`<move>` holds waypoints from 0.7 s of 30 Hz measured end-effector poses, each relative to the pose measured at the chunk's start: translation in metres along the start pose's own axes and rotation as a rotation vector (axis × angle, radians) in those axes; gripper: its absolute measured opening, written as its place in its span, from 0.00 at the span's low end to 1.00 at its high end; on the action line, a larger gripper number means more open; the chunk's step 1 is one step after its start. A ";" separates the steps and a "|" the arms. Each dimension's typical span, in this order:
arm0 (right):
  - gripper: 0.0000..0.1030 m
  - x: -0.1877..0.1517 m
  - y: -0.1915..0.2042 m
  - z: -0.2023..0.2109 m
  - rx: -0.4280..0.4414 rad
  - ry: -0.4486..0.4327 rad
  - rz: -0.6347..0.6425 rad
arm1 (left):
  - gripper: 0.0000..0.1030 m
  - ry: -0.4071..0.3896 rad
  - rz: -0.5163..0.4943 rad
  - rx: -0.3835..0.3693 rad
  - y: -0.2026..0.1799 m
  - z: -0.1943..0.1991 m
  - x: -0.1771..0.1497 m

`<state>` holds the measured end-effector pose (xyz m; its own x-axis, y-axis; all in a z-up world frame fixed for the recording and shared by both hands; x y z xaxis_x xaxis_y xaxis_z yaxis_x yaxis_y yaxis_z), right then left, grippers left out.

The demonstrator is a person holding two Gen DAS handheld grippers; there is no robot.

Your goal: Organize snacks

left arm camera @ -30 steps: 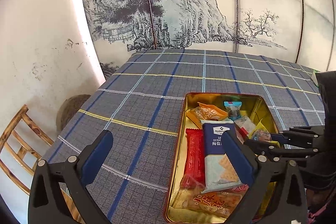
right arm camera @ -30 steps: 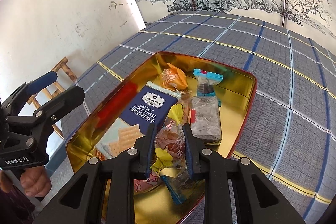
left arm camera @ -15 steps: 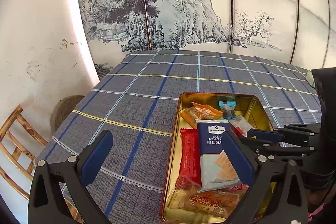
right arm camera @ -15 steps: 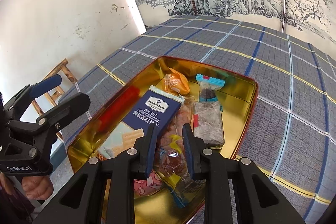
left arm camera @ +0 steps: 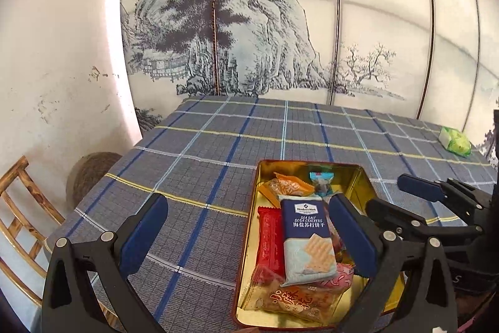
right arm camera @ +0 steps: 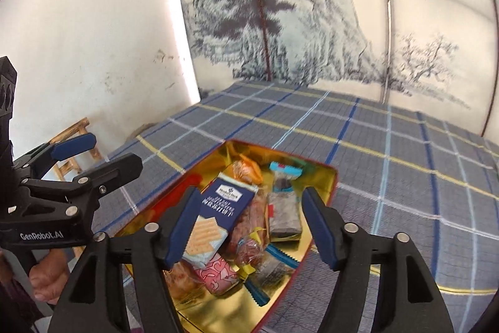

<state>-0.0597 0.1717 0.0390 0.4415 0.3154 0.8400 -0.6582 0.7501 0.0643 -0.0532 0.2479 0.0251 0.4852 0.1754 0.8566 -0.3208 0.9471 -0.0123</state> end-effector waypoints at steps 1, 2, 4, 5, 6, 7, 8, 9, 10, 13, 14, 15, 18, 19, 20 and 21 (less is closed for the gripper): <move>0.71 0.001 0.001 0.007 -0.013 -0.024 0.003 | 0.99 -0.017 0.004 0.011 0.000 0.004 0.001; 0.75 0.002 0.002 0.013 -0.024 -0.045 0.005 | 0.99 -0.040 0.005 0.030 0.000 0.009 0.002; 0.78 0.003 0.004 0.026 -0.050 -0.088 0.013 | 0.99 -0.094 0.007 0.063 -0.002 0.022 0.005; 0.80 0.005 0.005 0.031 -0.062 -0.106 0.018 | 1.00 -0.111 0.010 0.063 -0.001 0.028 0.007; 0.82 0.005 0.005 0.037 -0.074 -0.123 0.021 | 1.00 -0.129 0.017 0.059 -0.001 0.034 0.008; 0.84 0.006 0.006 0.044 -0.085 -0.141 0.022 | 1.00 -0.143 0.023 0.051 -0.002 0.040 0.010; 0.87 0.006 0.006 0.050 -0.089 -0.157 0.025 | 1.00 -0.155 0.030 0.040 -0.002 0.045 0.011; 0.87 0.006 0.007 0.055 -0.095 -0.169 0.029 | 1.00 -0.165 0.037 0.028 -0.002 0.050 0.012; 0.88 0.006 0.009 0.060 -0.103 -0.183 0.034 | 1.00 -0.169 0.042 0.021 -0.003 0.054 0.012; 0.91 0.001 0.013 0.072 -0.105 -0.197 0.049 | 1.00 -0.162 0.048 0.000 -0.005 0.061 0.011; 0.91 -0.001 0.014 0.075 -0.107 -0.200 0.054 | 1.00 -0.163 0.049 -0.004 -0.007 0.063 0.009; 0.91 -0.003 0.016 0.078 -0.106 -0.202 0.056 | 1.00 -0.165 0.051 -0.013 -0.008 0.066 0.008; 0.92 -0.010 0.017 0.086 -0.108 -0.203 0.055 | 1.00 -0.147 0.061 -0.029 -0.008 0.070 0.005; 0.92 -0.011 0.017 0.089 -0.107 -0.204 0.051 | 1.00 -0.146 0.066 -0.040 -0.009 0.072 0.004; 0.92 -0.013 0.016 0.092 -0.106 -0.207 0.049 | 1.00 -0.151 0.076 -0.043 -0.009 0.076 0.003; 0.92 -0.013 0.017 0.095 -0.107 -0.211 0.048 | 1.00 -0.162 0.086 -0.035 -0.008 0.080 0.003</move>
Point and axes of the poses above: each gripper's, at about its wrist camera, not at the fingertips, and z roughly against the way its jaws point, y to its left, x to its top, the point moved 3 cm from there along -z, roughly the way its jaws point, and after that the axes turned 2 degrees about y, right-handed, at the moved point
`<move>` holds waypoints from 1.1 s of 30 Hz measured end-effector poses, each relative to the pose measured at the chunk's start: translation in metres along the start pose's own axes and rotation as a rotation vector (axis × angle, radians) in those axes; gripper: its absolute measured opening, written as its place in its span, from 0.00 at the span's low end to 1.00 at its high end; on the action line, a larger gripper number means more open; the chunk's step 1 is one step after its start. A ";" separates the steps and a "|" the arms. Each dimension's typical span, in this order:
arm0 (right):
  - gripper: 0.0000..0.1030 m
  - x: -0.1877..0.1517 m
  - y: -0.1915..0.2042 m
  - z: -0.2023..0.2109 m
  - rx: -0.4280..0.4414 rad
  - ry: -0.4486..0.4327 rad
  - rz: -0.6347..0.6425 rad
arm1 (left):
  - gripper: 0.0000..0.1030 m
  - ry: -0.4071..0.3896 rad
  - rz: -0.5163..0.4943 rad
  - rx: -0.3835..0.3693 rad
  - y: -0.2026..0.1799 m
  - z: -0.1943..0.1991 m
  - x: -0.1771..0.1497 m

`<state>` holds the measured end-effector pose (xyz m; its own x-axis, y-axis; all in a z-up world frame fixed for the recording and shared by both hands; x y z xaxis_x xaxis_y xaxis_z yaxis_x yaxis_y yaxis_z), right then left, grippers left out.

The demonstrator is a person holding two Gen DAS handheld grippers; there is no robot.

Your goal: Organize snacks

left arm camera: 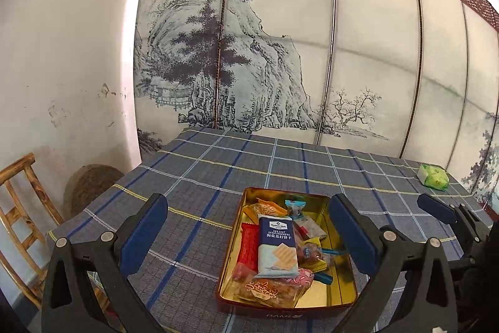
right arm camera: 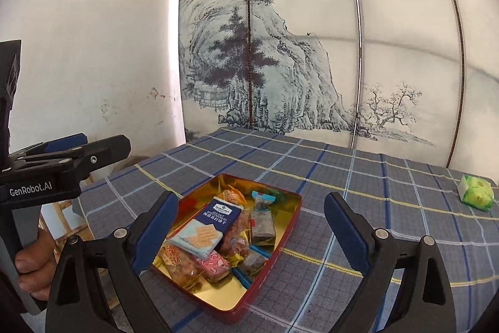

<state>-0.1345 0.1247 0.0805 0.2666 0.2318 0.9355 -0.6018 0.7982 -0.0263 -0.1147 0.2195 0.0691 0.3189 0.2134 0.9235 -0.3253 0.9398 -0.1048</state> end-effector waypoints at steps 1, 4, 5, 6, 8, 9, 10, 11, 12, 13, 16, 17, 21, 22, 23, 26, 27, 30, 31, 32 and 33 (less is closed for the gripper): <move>0.92 0.000 0.000 0.003 -0.002 -0.004 0.001 | 1.00 -0.019 0.006 0.005 0.000 0.005 0.001; 0.93 0.001 0.001 0.012 -0.002 -0.012 0.003 | 1.00 -0.039 -0.002 0.012 -0.001 0.016 0.004; 0.94 0.002 0.003 0.014 -0.001 -0.013 0.006 | 1.00 -0.043 -0.010 0.016 -0.002 0.018 0.005; 0.94 0.002 0.005 0.016 0.000 -0.013 0.011 | 1.00 -0.045 -0.020 0.016 -0.004 0.021 0.005; 0.94 0.002 0.009 0.019 0.001 -0.014 0.020 | 1.00 -0.046 -0.040 0.021 -0.006 0.025 0.005; 0.94 0.002 0.012 0.021 0.002 -0.014 0.024 | 1.00 -0.052 -0.050 0.028 -0.008 0.028 0.005; 0.95 0.001 0.014 0.022 0.002 -0.014 0.027 | 1.00 -0.056 -0.054 0.029 -0.008 0.030 0.004; 0.95 0.001 0.016 0.023 0.002 -0.013 0.031 | 1.00 -0.059 -0.058 0.027 -0.009 0.032 0.003; 0.95 0.000 0.017 0.024 0.002 -0.013 0.033 | 1.00 -0.060 -0.058 0.025 -0.009 0.034 0.003; 0.95 0.000 0.018 0.026 0.001 -0.015 0.035 | 1.00 -0.063 -0.057 0.025 -0.009 0.036 0.003; 0.96 0.000 0.022 0.030 0.002 -0.018 0.039 | 1.00 -0.062 -0.055 0.021 -0.009 0.038 0.002; 0.96 0.000 0.023 0.031 0.000 -0.020 0.042 | 1.00 -0.059 -0.053 0.020 -0.009 0.038 0.001; 0.96 0.000 0.025 0.033 0.001 -0.022 0.046 | 1.00 -0.058 -0.058 0.025 -0.009 0.039 -0.002; 0.96 0.000 0.025 0.032 0.000 -0.022 0.047 | 1.00 -0.058 -0.058 0.025 -0.009 0.039 -0.002; 0.97 0.000 0.025 0.032 0.001 -0.020 0.047 | 1.00 -0.056 -0.058 0.024 -0.009 0.039 -0.002; 0.97 0.000 0.025 0.030 0.003 -0.013 0.045 | 1.00 -0.050 -0.055 0.027 -0.009 0.038 -0.004; 0.97 -0.001 0.025 0.030 0.004 -0.011 0.044 | 1.00 -0.047 -0.055 0.026 -0.009 0.038 -0.004; 0.97 -0.002 0.024 0.029 0.003 -0.003 0.043 | 1.00 -0.039 -0.060 0.025 -0.009 0.037 -0.006; 0.97 -0.003 0.025 0.029 0.004 0.000 0.043 | 1.00 -0.039 -0.059 0.023 -0.009 0.037 -0.006; 0.97 -0.003 0.024 0.029 0.003 0.002 0.044 | 1.00 -0.038 -0.059 0.021 -0.009 0.037 -0.006; 0.97 -0.003 0.024 0.029 0.003 0.001 0.043 | 1.00 -0.034 -0.064 0.019 -0.009 0.037 -0.006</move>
Point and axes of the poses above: each gripper's, at about its wrist camera, not at the fingertips, and z roughly against the way its jaws point, y to its left, x to its top, the point moved 3 cm from there along -z, roughly the way its jaws point, and after that the axes turned 2 degrees about y, right-handed, at the moved point
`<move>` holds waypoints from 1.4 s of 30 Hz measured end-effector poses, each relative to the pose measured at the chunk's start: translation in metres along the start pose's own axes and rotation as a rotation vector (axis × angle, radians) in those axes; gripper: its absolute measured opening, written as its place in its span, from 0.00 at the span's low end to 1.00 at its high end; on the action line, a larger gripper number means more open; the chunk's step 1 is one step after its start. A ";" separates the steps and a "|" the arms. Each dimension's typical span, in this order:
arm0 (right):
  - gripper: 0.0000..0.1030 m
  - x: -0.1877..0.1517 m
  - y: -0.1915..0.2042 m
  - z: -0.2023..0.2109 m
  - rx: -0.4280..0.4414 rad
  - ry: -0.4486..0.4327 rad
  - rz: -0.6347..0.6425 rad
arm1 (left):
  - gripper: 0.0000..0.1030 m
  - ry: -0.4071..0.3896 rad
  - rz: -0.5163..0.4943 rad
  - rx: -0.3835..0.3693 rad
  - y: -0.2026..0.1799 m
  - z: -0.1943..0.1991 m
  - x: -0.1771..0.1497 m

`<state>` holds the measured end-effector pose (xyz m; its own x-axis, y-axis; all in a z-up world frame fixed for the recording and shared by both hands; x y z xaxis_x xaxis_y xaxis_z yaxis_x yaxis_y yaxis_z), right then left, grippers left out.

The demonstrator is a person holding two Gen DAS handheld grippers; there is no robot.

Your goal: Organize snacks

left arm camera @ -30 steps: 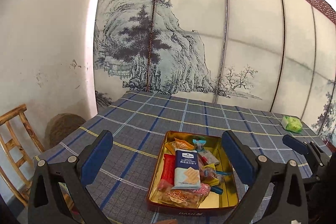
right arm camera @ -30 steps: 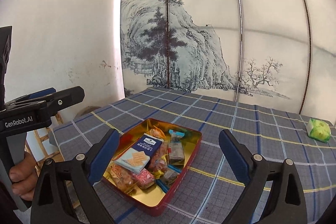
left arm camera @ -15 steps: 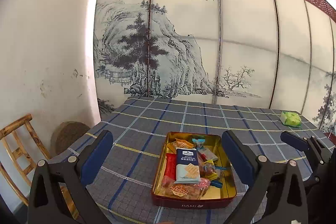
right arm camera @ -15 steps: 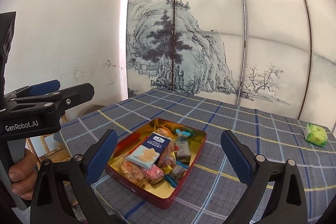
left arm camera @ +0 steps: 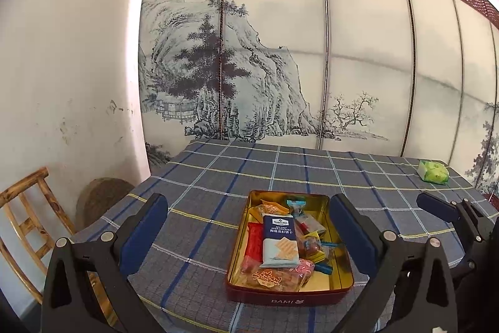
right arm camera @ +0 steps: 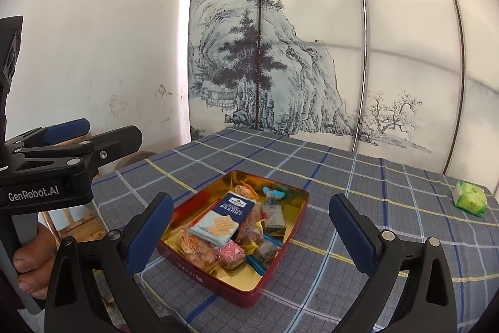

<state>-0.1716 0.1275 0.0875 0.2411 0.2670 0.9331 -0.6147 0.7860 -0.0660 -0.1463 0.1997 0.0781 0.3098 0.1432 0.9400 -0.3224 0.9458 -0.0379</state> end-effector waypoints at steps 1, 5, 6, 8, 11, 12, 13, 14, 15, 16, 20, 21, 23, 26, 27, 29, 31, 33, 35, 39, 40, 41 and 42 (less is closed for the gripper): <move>0.97 0.000 0.000 0.000 0.001 0.000 -0.001 | 1.00 0.000 -0.002 0.001 0.000 0.000 0.000; 0.97 -0.002 -0.002 -0.002 0.002 0.007 -0.008 | 1.00 0.006 -0.009 0.000 -0.001 -0.001 -0.002; 0.97 -0.004 -0.002 -0.003 0.002 0.011 -0.011 | 1.00 0.007 -0.011 0.001 -0.001 -0.002 -0.002; 0.97 -0.006 -0.004 -0.005 0.001 0.016 -0.014 | 1.00 0.016 -0.015 -0.002 -0.002 -0.003 -0.003; 0.97 -0.010 -0.007 -0.007 0.002 0.027 -0.021 | 1.00 0.029 -0.025 -0.002 -0.003 -0.006 -0.004; 0.97 -0.011 -0.009 -0.008 0.001 0.029 -0.023 | 1.00 0.032 -0.029 0.000 -0.004 -0.008 -0.005; 0.97 -0.012 -0.011 -0.008 -0.001 0.031 -0.025 | 1.00 0.036 -0.033 0.000 -0.005 -0.009 -0.006; 0.97 -0.012 -0.012 -0.008 -0.002 0.033 -0.027 | 1.00 0.043 -0.038 0.000 -0.006 -0.011 -0.006; 0.97 -0.012 -0.015 -0.009 -0.003 0.037 -0.030 | 1.00 0.049 -0.042 0.000 -0.008 -0.013 -0.006; 0.97 -0.013 -0.019 -0.010 -0.007 0.040 -0.036 | 1.00 0.055 -0.045 0.001 -0.009 -0.015 -0.006; 0.97 -0.017 -0.036 -0.015 -0.023 0.060 -0.073 | 1.00 0.079 -0.064 0.006 -0.014 -0.024 -0.006; 0.97 -0.019 -0.042 -0.016 -0.029 0.065 -0.085 | 1.00 0.083 -0.070 0.011 -0.016 -0.026 -0.006; 0.97 -0.021 -0.052 -0.018 -0.042 0.073 -0.104 | 1.00 0.089 -0.077 0.017 -0.018 -0.030 -0.005; 0.97 -0.024 -0.064 -0.021 -0.054 0.082 -0.119 | 1.00 0.101 -0.084 0.020 -0.022 -0.037 -0.004; 0.97 -0.025 -0.067 -0.022 -0.055 0.084 -0.123 | 1.00 0.104 -0.086 0.022 -0.024 -0.039 -0.004; 0.97 -0.026 -0.070 -0.025 -0.056 0.089 -0.128 | 1.00 0.115 -0.090 0.021 -0.027 -0.044 -0.004; 0.97 -0.027 -0.074 -0.028 -0.058 0.094 -0.132 | 1.00 0.124 -0.099 0.027 -0.030 -0.050 -0.004; 0.97 -0.026 -0.078 -0.033 -0.055 0.097 -0.140 | 1.00 0.132 -0.107 0.028 -0.033 -0.055 -0.004; 0.97 -0.026 -0.083 -0.037 -0.056 0.103 -0.142 | 1.00 0.139 -0.115 0.032 -0.036 -0.059 -0.003; 0.97 -0.031 -0.102 -0.046 -0.057 0.136 -0.160 | 1.00 0.155 -0.123 0.041 -0.041 -0.070 -0.001; 0.97 -0.036 -0.113 -0.051 -0.062 0.166 -0.169 | 1.00 0.158 -0.126 0.046 -0.042 -0.073 -0.001; 0.97 -0.042 -0.127 -0.057 -0.073 0.201 -0.180 | 1.00 0.164 -0.133 0.045 -0.044 -0.077 -0.001; 0.97 -0.047 -0.140 -0.060 -0.086 0.222 -0.189 | 1.00 0.169 -0.136 0.041 -0.046 -0.080 -0.001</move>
Point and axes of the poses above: each gripper's, at about its wrist camera, not at the fingertips, and z roughly against the way its jaws point, y to its left, x to its top, the point moved 3 cm from there along -z, roughly the way its jaws point, and after that the axes turned 2 degrees about y, right-handed, at the moved point
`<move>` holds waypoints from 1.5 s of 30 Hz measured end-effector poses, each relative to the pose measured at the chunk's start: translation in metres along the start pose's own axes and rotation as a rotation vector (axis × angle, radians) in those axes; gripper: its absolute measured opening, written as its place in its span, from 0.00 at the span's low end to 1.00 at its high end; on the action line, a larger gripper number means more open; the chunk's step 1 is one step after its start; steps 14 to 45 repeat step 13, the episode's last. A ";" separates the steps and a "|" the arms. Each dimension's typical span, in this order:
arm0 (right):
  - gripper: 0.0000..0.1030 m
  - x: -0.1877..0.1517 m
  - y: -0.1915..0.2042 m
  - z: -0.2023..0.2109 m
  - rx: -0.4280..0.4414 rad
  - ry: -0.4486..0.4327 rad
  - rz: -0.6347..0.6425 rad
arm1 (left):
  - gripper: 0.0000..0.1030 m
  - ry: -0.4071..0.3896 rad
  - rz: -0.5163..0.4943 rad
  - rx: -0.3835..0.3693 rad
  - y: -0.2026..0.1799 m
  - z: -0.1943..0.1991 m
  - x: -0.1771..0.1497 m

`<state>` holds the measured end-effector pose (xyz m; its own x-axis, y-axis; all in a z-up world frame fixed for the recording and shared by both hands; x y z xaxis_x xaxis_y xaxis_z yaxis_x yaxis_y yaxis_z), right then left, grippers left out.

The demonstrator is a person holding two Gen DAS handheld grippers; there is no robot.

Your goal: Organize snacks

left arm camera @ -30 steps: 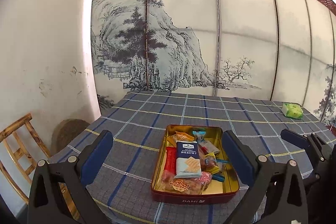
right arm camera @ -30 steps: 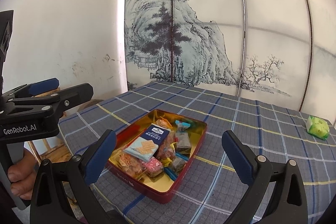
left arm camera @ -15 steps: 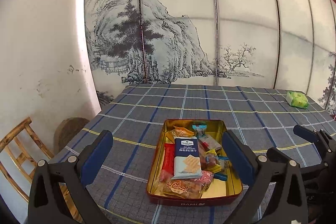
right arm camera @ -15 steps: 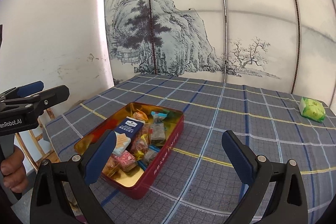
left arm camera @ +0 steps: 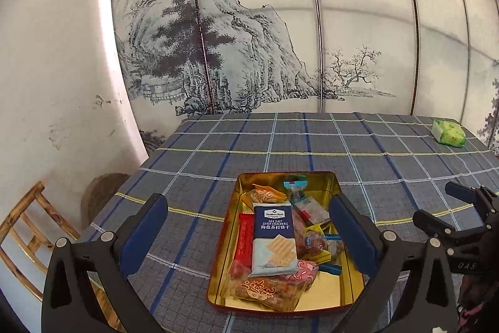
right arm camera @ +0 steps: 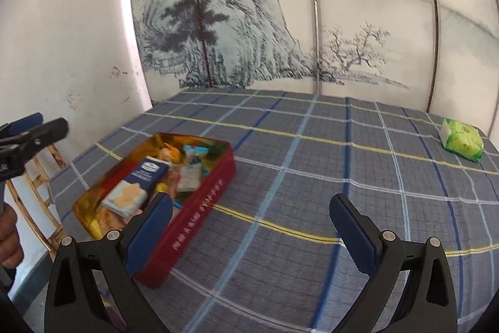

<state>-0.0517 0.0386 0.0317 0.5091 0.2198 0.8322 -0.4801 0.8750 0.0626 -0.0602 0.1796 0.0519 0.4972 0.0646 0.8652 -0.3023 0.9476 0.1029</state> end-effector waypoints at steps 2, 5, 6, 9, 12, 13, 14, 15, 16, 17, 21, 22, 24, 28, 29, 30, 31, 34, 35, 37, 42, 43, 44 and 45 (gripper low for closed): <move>0.97 -0.004 -0.038 -0.014 -0.056 0.063 -0.005 | 1.00 0.018 -0.011 0.016 -0.005 -0.008 0.003; 0.97 -0.010 -0.099 -0.035 -0.171 0.182 0.010 | 1.00 0.038 -0.013 0.015 -0.010 -0.017 0.009; 0.97 -0.013 -0.121 -0.042 -0.197 0.229 0.002 | 1.00 0.042 -0.009 0.008 -0.012 -0.019 0.011; 0.97 -0.024 -0.186 -0.057 -0.279 0.334 -0.045 | 1.00 0.064 -0.009 0.004 -0.017 -0.025 0.017; 0.97 -0.034 -0.235 -0.067 -0.318 0.401 -0.114 | 1.00 0.086 -0.029 0.018 -0.023 -0.031 0.020; 0.97 -0.036 -0.250 -0.070 -0.307 0.409 -0.139 | 1.00 0.099 -0.037 0.016 -0.025 -0.033 0.020; 0.97 -0.036 -0.250 -0.070 -0.307 0.409 -0.139 | 1.00 0.099 -0.037 0.016 -0.025 -0.033 0.020; 0.97 -0.036 -0.250 -0.070 -0.307 0.409 -0.139 | 1.00 0.099 -0.037 0.016 -0.025 -0.033 0.020; 0.97 -0.036 -0.250 -0.070 -0.307 0.409 -0.139 | 1.00 0.099 -0.037 0.016 -0.025 -0.033 0.020; 0.97 -0.036 -0.250 -0.070 -0.307 0.409 -0.139 | 1.00 0.099 -0.037 0.016 -0.025 -0.033 0.020; 0.97 -0.036 -0.250 -0.070 -0.307 0.409 -0.139 | 1.00 0.099 -0.037 0.016 -0.025 -0.033 0.020; 0.97 -0.036 -0.250 -0.070 -0.307 0.409 -0.139 | 1.00 0.099 -0.037 0.016 -0.025 -0.033 0.020; 0.97 -0.036 -0.250 -0.070 -0.307 0.409 -0.139 | 1.00 0.099 -0.037 0.016 -0.025 -0.033 0.020; 0.97 -0.036 -0.250 -0.070 -0.307 0.409 -0.139 | 1.00 0.099 -0.037 0.016 -0.025 -0.033 0.020; 0.97 -0.036 -0.250 -0.070 -0.307 0.409 -0.139 | 1.00 0.099 -0.037 0.016 -0.025 -0.033 0.020; 0.97 -0.036 -0.250 -0.070 -0.307 0.409 -0.139 | 1.00 0.099 -0.037 0.016 -0.025 -0.033 0.020; 0.97 -0.036 -0.250 -0.070 -0.307 0.409 -0.139 | 1.00 0.099 -0.037 0.016 -0.025 -0.033 0.020; 0.97 -0.036 -0.250 -0.070 -0.307 0.409 -0.139 | 1.00 0.099 -0.037 0.016 -0.025 -0.033 0.020; 0.97 -0.036 -0.250 -0.070 -0.307 0.409 -0.139 | 1.00 0.099 -0.037 0.016 -0.025 -0.033 0.020; 0.97 -0.036 -0.250 -0.070 -0.307 0.409 -0.139 | 1.00 0.099 -0.037 0.016 -0.025 -0.033 0.020; 0.97 -0.036 -0.250 -0.070 -0.307 0.409 -0.139 | 1.00 0.099 -0.037 0.016 -0.025 -0.033 0.020; 0.97 -0.036 -0.250 -0.070 -0.307 0.409 -0.139 | 1.00 0.099 -0.037 0.016 -0.025 -0.033 0.020; 0.97 -0.036 -0.250 -0.070 -0.307 0.409 -0.139 | 1.00 0.099 -0.037 0.016 -0.025 -0.033 0.020; 0.97 -0.036 -0.250 -0.070 -0.307 0.409 -0.139 | 1.00 0.099 -0.037 0.016 -0.025 -0.033 0.020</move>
Point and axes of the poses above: each gripper's, at about its wrist camera, not at the fingertips, and z roughly against the way its jaws point, y to its left, x to its top, the point moved 3 cm from there along -z, roughly the way its jaws point, and after that the axes turned 2 degrees about y, right-handed, at the moved point
